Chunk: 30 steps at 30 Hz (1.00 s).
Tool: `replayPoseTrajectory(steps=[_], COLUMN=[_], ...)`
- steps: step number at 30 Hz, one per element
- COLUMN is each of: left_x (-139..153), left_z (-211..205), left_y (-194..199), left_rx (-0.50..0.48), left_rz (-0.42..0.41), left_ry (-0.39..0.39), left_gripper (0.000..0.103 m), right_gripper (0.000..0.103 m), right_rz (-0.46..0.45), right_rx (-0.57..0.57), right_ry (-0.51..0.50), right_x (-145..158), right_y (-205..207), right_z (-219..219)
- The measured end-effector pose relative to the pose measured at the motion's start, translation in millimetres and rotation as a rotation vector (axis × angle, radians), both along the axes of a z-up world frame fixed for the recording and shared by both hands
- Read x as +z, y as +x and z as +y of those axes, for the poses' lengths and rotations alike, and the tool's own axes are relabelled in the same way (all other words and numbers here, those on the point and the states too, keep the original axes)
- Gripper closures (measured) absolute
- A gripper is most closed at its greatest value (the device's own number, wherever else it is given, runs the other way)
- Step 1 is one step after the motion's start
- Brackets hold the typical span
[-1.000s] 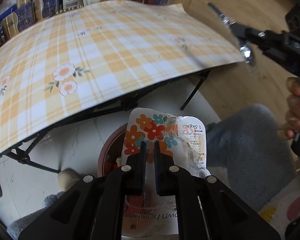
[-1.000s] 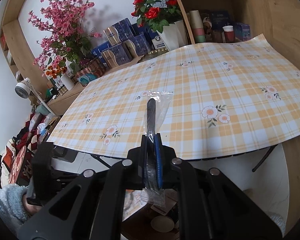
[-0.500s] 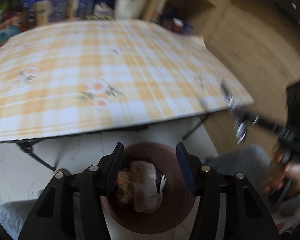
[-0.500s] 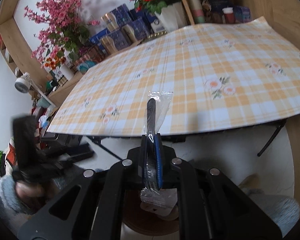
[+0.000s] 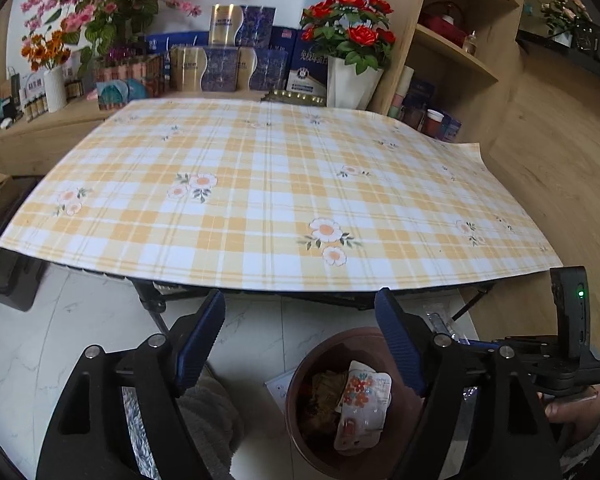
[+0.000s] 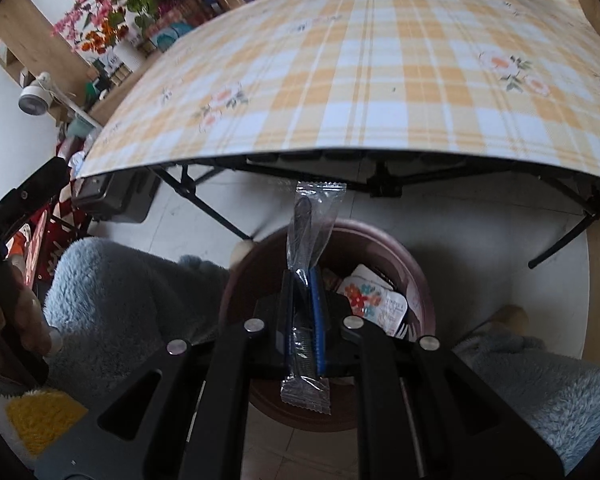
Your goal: Collect trash
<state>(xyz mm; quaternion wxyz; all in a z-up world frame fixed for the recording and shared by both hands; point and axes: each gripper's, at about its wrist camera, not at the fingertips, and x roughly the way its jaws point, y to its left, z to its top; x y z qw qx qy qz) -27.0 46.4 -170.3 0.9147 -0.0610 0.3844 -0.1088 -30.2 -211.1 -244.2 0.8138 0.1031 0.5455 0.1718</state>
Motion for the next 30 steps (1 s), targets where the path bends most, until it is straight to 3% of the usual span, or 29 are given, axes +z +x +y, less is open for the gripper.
replayPoseTrajectory(steps=[9, 10, 12, 15, 22, 30], left_x=[-8.3, -9.1, -9.8, -10.8, -9.9, 23.1], left_z=[4.9, 5.1, 5.4, 6.5, 4.5, -14.7], left_y=[1.1, 1.5, 1.8, 3.7, 5.6, 9.0], left_rx=[0.014, 0.015, 0.021, 0.027, 0.037, -0.012], left_rz=[0.027, 0.030, 0.035, 0.046, 0.058, -0.044], left_ry=[-0.013, -0.013, -0.011, -0.020, 0.001, 0.103], left_gripper=[0.023, 0.023, 0.019, 0.014, 0.011, 0.011], right_gripper=[0.085, 0.079, 0.034, 0.013, 0.007, 0.006], right_rz=[0.028, 0.029, 0.019, -0.026, -0.063, -0.186], right_rx=[0.021, 0.023, 0.012, -0.005, -0.046, -0.074], right_ry=[-0.002, -0.005, -0.016, -0.035, -0.100, -0.150], right_x=[-5.6, -5.6, -3.6, 5.3, 19.8, 71.1], right_y=[2.8, 3.3, 2.4, 2.0, 7.7, 15.4], right_z=[2.3, 2.6, 2.1, 1.2, -10.4, -22.6])
